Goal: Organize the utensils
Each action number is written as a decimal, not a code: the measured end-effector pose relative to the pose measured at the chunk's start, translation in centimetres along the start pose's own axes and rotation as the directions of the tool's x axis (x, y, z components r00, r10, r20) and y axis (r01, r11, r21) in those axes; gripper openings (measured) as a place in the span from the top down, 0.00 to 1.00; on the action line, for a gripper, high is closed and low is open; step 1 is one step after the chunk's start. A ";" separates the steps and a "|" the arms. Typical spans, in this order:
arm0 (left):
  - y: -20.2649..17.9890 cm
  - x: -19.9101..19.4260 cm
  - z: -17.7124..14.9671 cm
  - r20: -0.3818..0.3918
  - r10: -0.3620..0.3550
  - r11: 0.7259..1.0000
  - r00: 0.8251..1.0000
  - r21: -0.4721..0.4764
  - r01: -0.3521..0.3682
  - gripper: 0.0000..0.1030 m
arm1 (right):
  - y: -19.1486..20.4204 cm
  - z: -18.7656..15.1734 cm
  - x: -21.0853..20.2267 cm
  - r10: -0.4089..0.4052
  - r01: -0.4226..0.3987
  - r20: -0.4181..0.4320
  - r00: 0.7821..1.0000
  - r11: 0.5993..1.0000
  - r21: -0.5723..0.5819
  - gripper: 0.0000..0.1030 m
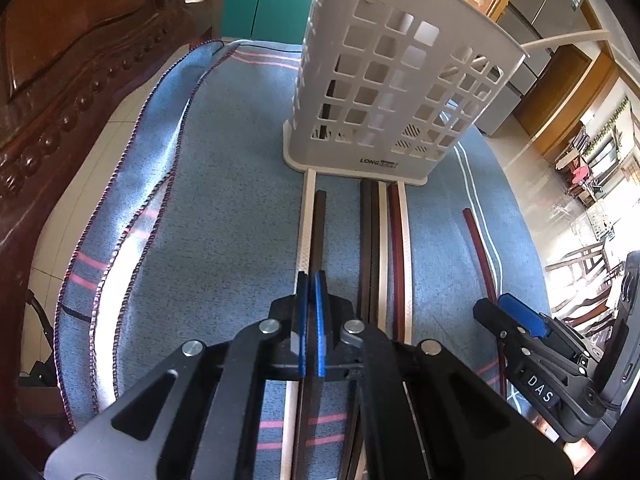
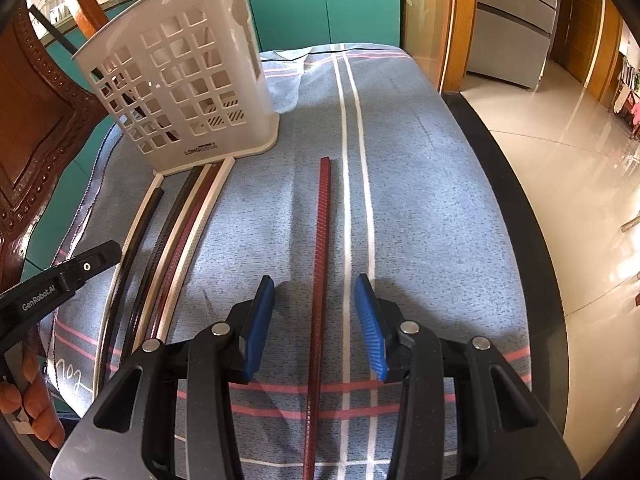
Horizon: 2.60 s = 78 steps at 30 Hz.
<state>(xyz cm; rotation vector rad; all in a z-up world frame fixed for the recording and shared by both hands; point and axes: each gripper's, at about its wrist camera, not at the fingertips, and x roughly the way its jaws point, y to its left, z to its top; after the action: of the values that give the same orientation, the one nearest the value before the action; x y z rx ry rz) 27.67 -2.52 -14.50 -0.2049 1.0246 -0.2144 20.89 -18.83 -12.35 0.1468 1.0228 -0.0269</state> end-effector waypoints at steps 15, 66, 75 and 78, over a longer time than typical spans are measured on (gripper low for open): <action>-1.0 0.8 -0.1 -0.018 -0.018 0.999 1.000 0.034 0.018 0.96 | 0.5 -0.1 -0.9 0.086 -0.085 0.001 0.996 0.996 -0.007 0.93; -0.3 0.4 0.1 -0.020 -0.067 0.998 0.998 0.005 0.067 0.93 | -1.8 -0.4 -0.7 0.085 -0.083 -0.022 0.996 0.994 0.068 0.92; -0.3 -0.7 0.1 -0.015 -0.155 0.988 0.988 -0.008 0.155 0.93 | -1.6 -0.5 -0.7 0.079 -0.077 -0.025 0.997 0.995 0.068 0.92; -0.4 -0.7 0.2 -0.015 -0.157 0.988 0.987 -0.007 0.157 0.93 | -1.5 -0.5 -0.6 0.079 -0.077 -0.025 0.997 0.995 0.066 0.92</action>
<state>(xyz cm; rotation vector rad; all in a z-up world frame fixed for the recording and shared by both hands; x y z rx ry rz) 27.48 -2.69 -13.73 -0.2903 1.0258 -0.3564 19.97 -20.30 -12.26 0.2470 1.0438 0.0131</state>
